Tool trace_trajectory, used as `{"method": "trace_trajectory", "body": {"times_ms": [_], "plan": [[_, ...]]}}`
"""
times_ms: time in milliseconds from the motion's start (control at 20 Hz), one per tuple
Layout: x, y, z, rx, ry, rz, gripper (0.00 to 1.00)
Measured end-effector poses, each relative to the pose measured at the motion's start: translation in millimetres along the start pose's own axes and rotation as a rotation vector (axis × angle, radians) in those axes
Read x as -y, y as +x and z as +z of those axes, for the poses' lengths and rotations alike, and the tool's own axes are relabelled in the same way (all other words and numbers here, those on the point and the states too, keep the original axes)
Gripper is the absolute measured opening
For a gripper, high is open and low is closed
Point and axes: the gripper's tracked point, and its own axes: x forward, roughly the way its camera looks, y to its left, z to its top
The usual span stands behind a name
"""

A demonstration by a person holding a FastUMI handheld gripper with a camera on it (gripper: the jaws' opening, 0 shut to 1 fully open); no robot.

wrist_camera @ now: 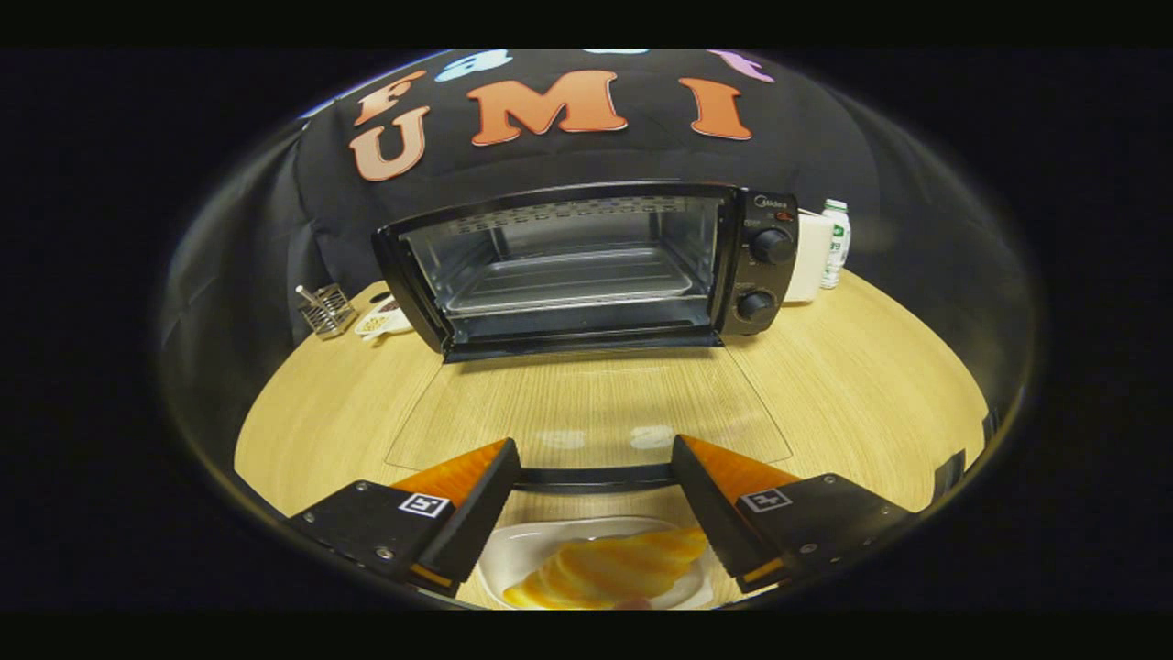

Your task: Open the toaster oven, put the food inside, and close the toaster oven door.

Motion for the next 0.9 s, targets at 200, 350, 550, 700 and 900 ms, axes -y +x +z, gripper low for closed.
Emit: {"method": "trace_trajectory", "body": {"times_ms": [200,350,550,700,900], "plan": [[4.1,-4.8,6.8,0.042,-0.037,-0.042,0.98],[9.9,-26.7,15.3,0.102,0.015,-0.078,0.98],[28.1,-69.0,21.7,0.206,0.034,-0.203,0.98],[23.2,-87.5,0.2,0.216,0.077,-0.23,0.98],[10.1,-99.1,-38.7,0.198,0.14,-0.249,0.98]]}}
